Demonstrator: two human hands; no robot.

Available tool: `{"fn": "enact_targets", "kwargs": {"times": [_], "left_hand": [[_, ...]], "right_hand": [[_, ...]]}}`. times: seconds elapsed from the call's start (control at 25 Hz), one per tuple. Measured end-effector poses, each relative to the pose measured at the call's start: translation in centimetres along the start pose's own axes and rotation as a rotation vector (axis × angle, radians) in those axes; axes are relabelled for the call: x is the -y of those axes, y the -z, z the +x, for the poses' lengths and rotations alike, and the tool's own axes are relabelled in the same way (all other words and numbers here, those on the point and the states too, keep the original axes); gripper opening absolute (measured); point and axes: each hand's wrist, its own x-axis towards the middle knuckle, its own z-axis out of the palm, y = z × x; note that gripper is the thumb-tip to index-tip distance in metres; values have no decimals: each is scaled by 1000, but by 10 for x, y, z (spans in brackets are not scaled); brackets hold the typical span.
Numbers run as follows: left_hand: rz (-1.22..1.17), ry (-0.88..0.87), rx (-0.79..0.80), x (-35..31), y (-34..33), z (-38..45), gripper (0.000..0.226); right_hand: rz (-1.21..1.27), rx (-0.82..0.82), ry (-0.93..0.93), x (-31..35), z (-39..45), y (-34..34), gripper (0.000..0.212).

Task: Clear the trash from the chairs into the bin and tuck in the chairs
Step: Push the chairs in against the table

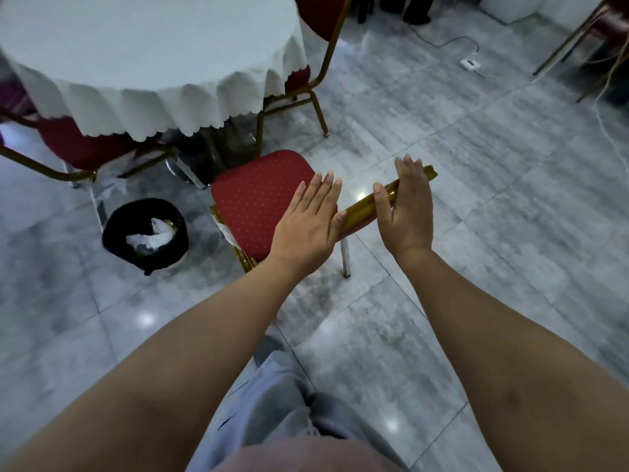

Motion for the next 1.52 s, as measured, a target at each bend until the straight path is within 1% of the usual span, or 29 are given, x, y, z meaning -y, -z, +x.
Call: {"fn": "enact_targets", "kwargs": {"times": [0.16, 0.32, 0.52, 0.68, 1.0, 1.12, 1.2, 1.36, 1.52], "left_hand": [[13, 29, -29, 18, 0, 18, 62], [21, 109, -58, 49, 2, 47, 65], [40, 228, -22, 95, 8, 90, 69], [46, 349, -11, 132, 11, 123, 60], [76, 521, 36, 190, 17, 169, 64], [105, 559, 51, 201, 18, 184, 66], [129, 543, 53, 202, 16, 189, 65], [176, 581, 35, 200, 12, 201, 63], [229, 634, 45, 195, 8, 216, 63]], "right_hand": [[16, 8, 21, 5, 23, -16, 71], [19, 29, 53, 19, 62, -40, 71], [-70, 83, 117, 38, 117, -75, 74], [-85, 152, 146, 58, 163, -100, 73], [-129, 322, 207, 87, 231, -139, 64], [-133, 362, 266, 87, 256, -148, 66], [-135, 339, 323, 82, 264, -150, 69], [-87, 346, 470, 71, 286, -155, 70], [-70, 357, 525, 63, 306, -157, 68]]}}
